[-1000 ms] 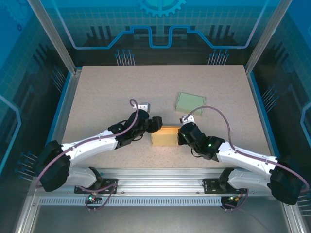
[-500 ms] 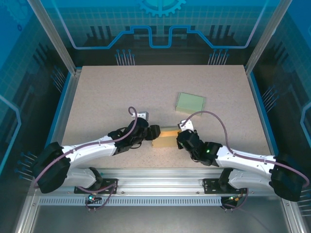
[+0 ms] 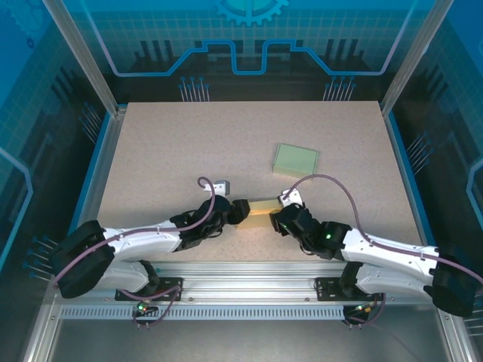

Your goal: Fold the paper box

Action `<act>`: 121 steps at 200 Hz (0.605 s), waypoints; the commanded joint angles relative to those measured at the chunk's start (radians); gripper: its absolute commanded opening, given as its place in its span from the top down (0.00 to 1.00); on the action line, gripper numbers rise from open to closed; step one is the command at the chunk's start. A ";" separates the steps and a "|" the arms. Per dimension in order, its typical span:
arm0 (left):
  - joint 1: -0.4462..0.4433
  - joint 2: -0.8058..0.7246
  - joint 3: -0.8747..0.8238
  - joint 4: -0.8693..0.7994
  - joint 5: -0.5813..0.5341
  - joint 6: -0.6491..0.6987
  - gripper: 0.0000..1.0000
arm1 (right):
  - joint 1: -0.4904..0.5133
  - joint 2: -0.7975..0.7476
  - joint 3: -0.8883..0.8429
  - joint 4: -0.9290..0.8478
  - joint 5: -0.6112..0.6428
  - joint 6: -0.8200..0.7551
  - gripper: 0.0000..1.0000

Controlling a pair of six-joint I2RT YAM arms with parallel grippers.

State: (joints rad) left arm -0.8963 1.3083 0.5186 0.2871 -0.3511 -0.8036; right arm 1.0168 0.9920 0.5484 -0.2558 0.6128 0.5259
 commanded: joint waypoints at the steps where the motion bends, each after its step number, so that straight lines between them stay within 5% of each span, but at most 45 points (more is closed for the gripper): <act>1: -0.020 0.050 -0.051 -0.085 -0.016 0.004 0.43 | 0.009 -0.061 0.063 -0.098 -0.095 0.022 0.36; 77: -0.043 0.111 -0.106 0.021 -0.023 -0.021 0.42 | -0.273 -0.038 0.079 -0.047 -0.426 0.164 0.32; 121: -0.043 0.114 -0.109 0.026 -0.028 -0.021 0.42 | -0.343 0.080 0.065 0.016 -0.517 0.166 0.32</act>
State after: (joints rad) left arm -0.9268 1.3758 0.4660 0.4808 -0.3897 -0.8391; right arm 0.7013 1.0195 0.6342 -0.2848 0.1932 0.6708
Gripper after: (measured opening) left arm 0.582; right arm 0.683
